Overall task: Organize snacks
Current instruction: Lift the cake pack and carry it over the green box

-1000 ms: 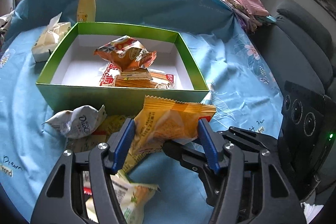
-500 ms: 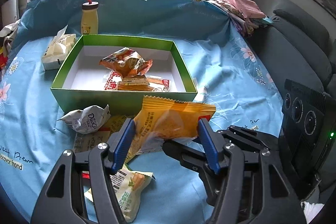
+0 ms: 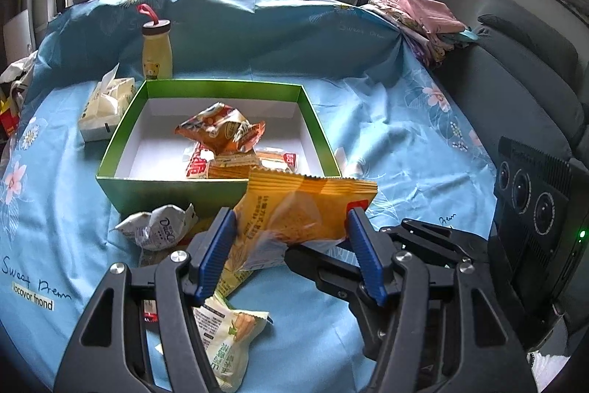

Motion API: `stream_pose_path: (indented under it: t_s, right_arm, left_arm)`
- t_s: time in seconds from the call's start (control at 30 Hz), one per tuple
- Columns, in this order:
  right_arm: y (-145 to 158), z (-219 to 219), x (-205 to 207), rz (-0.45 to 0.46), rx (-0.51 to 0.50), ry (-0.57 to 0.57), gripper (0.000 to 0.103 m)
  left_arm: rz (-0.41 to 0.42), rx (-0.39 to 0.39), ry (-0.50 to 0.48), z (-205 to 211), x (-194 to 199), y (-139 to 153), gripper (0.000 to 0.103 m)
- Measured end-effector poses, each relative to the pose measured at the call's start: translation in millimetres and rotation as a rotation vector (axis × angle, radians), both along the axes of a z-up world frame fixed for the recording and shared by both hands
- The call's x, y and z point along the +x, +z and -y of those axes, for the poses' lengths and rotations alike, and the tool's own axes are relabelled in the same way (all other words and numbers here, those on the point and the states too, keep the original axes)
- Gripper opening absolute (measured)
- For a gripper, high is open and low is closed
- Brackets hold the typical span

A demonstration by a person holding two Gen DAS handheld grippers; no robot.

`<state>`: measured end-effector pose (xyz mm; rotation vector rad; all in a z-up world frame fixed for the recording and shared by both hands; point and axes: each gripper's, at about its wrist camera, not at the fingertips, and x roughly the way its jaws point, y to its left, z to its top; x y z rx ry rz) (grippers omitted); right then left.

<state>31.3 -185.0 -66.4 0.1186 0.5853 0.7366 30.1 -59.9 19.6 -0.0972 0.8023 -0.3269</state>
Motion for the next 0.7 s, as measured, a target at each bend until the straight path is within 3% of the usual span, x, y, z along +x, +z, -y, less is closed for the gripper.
stream_pose_path:
  t_s: [0.7]
  right_arm:
    - [39.4,10.9,45.1,0.07,0.014,-0.043,0.033]
  left_arm:
    - [0.045,-0.011,-0.049,7.3,59.5,33.9,0.062]
